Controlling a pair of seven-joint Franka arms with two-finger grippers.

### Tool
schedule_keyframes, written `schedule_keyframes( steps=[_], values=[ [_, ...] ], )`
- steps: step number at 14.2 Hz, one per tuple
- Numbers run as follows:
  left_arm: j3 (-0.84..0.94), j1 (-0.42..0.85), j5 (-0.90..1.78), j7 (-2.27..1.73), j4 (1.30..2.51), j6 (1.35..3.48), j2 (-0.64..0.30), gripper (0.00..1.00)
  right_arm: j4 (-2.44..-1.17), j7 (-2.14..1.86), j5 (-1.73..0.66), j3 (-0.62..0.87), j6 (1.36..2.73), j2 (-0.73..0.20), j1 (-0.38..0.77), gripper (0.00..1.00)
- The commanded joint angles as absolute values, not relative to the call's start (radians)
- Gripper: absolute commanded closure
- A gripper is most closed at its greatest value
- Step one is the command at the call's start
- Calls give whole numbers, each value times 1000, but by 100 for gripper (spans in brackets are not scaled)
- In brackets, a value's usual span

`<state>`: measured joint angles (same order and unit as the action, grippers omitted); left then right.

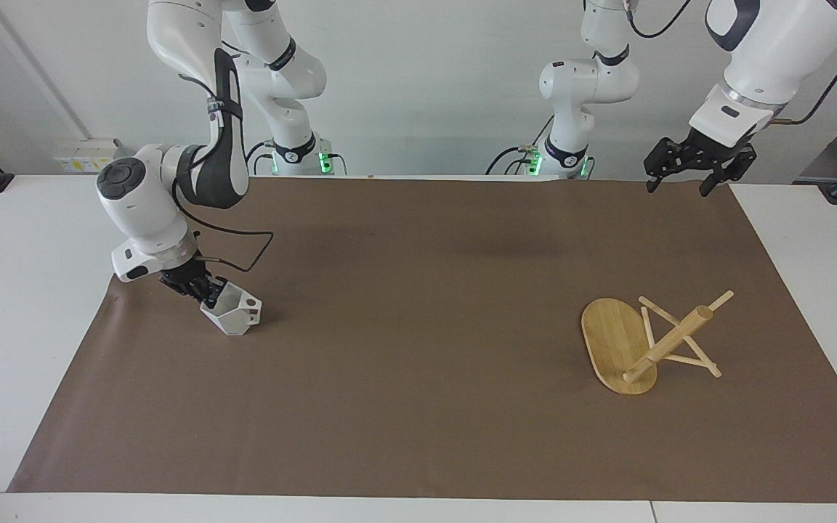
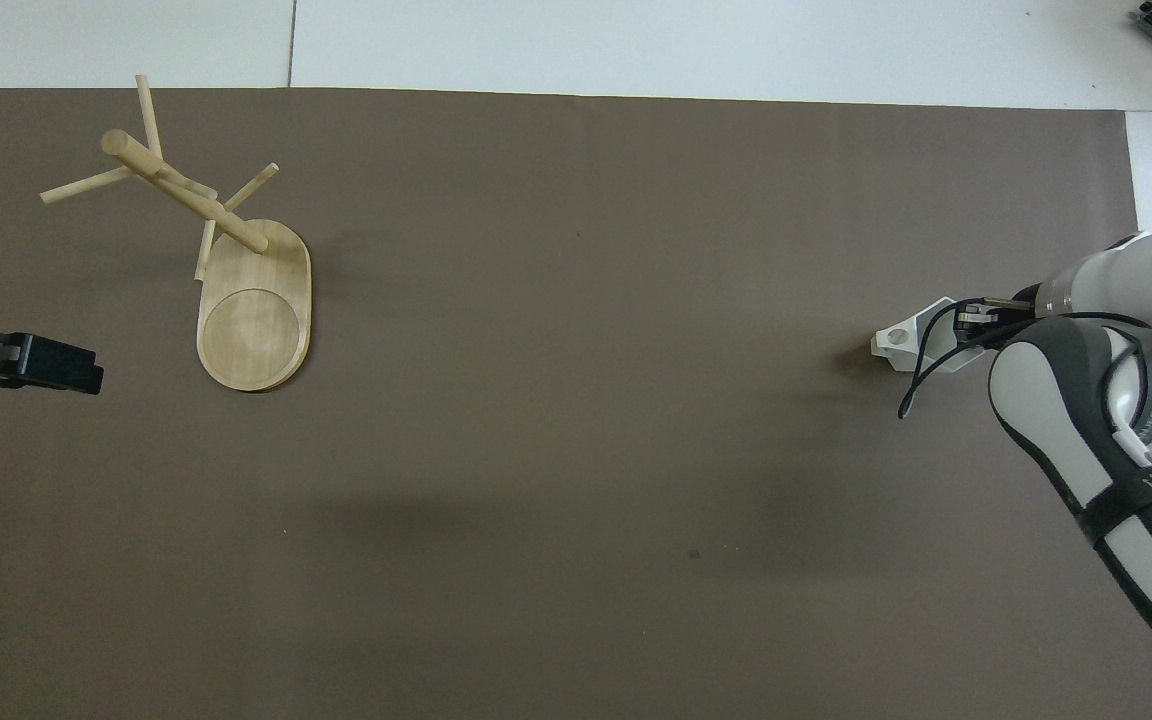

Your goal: Hang cup on rack

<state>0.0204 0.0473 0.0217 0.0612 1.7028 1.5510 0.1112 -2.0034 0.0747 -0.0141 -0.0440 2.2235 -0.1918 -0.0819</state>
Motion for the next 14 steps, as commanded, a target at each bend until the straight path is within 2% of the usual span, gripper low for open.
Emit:
schedule_keyframes(
  steps=[1, 3, 10, 14],
  values=[
    [28, 41, 3, 54, 1732, 1571, 135, 0, -2002, 80, -21, -37, 2201, -181, -87, 94],
    [28, 44, 3, 51, 1732, 1556, 140, 0, -2000, 80, -21, -37, 2201, -181, -87, 98],
    [26, 21, 58, -24, 1766, 1551, 153, 0, -1993, 80, -21, -22, 2194, -181, -87, 100],
    [26, 29, 142, -198, 1833, 1488, 202, 0, -1928, 80, -25, 20, 2097, -176, -87, 100]
  ],
)
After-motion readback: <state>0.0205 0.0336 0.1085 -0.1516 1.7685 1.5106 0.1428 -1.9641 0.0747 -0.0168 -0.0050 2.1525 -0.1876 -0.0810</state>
